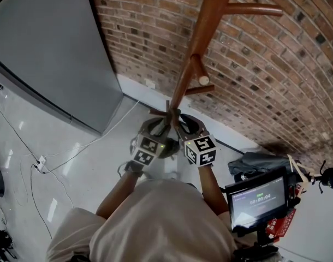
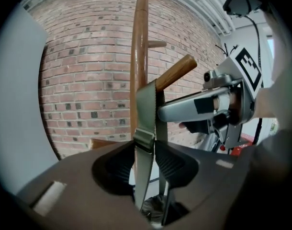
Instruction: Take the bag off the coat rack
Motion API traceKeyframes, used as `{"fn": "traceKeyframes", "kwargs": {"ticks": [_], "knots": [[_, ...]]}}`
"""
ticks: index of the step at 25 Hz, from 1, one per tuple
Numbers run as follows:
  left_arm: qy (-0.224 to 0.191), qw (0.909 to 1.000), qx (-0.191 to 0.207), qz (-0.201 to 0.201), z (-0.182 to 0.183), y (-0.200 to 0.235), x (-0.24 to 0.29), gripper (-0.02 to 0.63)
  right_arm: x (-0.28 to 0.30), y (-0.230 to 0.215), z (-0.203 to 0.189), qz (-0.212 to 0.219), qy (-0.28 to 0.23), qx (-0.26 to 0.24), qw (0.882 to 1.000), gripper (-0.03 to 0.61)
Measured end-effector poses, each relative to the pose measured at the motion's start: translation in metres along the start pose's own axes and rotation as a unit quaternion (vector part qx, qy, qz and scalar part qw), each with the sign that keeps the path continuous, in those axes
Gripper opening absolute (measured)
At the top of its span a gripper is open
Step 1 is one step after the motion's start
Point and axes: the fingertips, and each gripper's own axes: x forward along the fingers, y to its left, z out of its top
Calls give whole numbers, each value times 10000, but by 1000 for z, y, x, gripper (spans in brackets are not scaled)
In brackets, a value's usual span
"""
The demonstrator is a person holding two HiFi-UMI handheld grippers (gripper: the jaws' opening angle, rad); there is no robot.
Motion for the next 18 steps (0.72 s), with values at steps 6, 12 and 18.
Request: {"fn": "traceKeyframes", "kwargs": {"ticks": [6, 12, 18], "knots": [[-66, 9997, -233, -106, 0, -2, 5, 112, 5, 1, -5, -9, 122, -247, 9996, 115], [-118, 9991, -377, -122, 0, -1, 6, 96, 10, 3, -6, 42, 147, -162, 9998, 114], [-152, 9983, -550, -110, -1, 0, 3, 68, 11, 2, -7, 22, 171, -99, 9998, 52]]}}
